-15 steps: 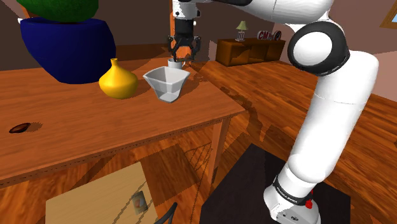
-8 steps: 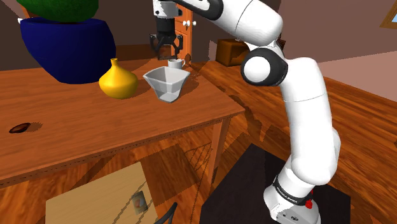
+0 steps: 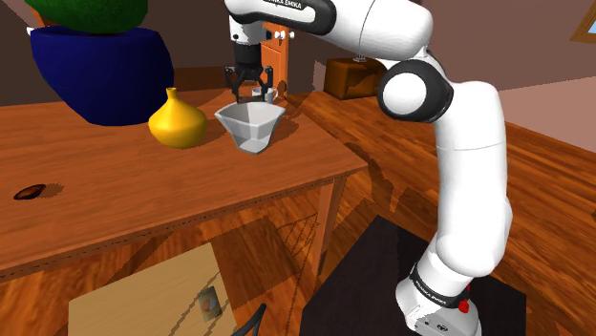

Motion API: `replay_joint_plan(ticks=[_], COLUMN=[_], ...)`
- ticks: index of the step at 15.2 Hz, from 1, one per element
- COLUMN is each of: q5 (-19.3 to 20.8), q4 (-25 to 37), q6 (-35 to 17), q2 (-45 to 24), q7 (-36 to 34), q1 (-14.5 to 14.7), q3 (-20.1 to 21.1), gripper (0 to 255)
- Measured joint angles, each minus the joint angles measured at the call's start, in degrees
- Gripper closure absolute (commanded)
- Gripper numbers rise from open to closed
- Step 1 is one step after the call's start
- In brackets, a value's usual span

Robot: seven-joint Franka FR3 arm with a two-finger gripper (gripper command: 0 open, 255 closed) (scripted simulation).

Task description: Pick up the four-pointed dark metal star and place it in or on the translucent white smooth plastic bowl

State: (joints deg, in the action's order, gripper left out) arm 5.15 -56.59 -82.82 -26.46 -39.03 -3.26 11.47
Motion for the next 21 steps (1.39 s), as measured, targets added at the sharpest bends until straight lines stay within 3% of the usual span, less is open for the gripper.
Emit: replay_joint_plan(ticks=[5,11,12,18,21], q5=[-0.5,-0.5,-0.5,-0.5,-0.1], q4=[-8.2,-9.2,-9.2,-9.2,-1.7], q6=[-5.6,-6.3,-6.3,-6.3,-1.1], q2=[2.6,2.9,2.9,2.9,0.8], q7=[0.0,0.0,0.0,0.0,-0.1], q1=[-0.8,-0.9,-0.9,-0.9,-0.1], q3=[0.0,0.0,0.0,0.0,0.1], gripper=[255,255,0,0,0])
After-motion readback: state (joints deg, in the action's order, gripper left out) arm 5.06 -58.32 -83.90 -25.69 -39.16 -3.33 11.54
